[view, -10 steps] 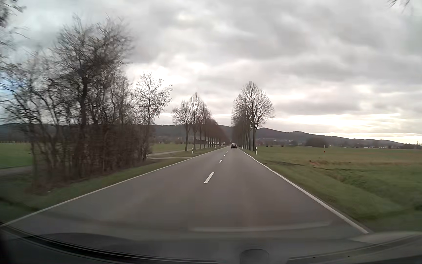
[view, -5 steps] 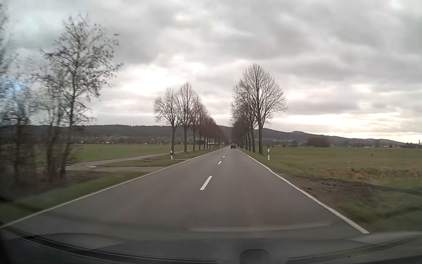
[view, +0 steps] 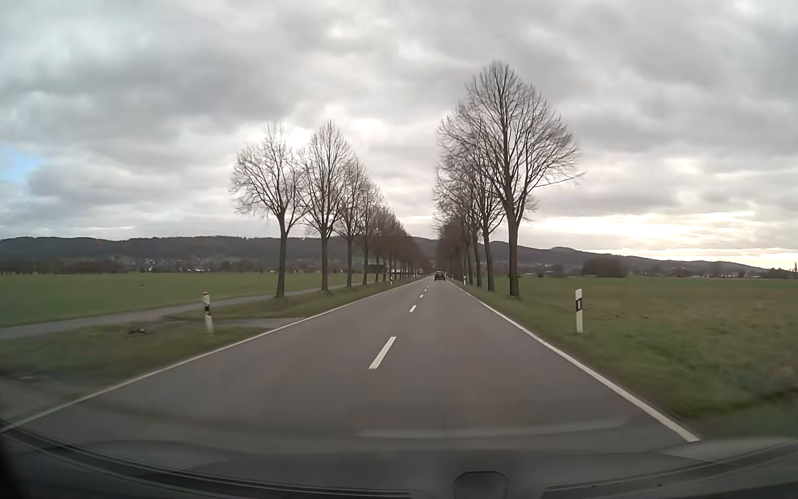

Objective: Follow the waypoints while adhering to traffic rules and regulations

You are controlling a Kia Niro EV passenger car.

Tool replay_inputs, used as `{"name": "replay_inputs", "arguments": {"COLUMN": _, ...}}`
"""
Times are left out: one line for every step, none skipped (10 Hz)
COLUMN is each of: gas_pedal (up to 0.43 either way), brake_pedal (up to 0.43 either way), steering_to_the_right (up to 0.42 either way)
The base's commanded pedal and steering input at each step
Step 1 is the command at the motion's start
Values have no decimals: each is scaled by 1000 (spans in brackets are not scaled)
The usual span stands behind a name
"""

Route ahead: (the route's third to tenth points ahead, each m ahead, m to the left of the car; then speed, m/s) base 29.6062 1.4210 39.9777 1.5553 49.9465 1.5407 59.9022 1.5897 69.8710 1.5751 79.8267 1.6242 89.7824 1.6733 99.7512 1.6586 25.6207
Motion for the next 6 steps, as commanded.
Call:
{"name": "replay_inputs", "arguments": {"gas_pedal": 0, "brake_pedal": 0, "steering_to_the_right": 12}}
{"name": "replay_inputs", "arguments": {"gas_pedal": 0, "brake_pedal": 0, "steering_to_the_right": 12}}
{"name": "replay_inputs", "arguments": {"gas_pedal": 0, "brake_pedal": 0, "steering_to_the_right": 12}}
{"name": "replay_inputs", "arguments": {"gas_pedal": 0, "brake_pedal": 0, "steering_to_the_right": 8}}
{"name": "replay_inputs", "arguments": {"gas_pedal": 0, "brake_pedal": 0, "steering_to_the_right": 4}}
{"name": "replay_inputs", "arguments": {"gas_pedal": 0, "brake_pedal": 0, "steering_to_the_right": 3}}
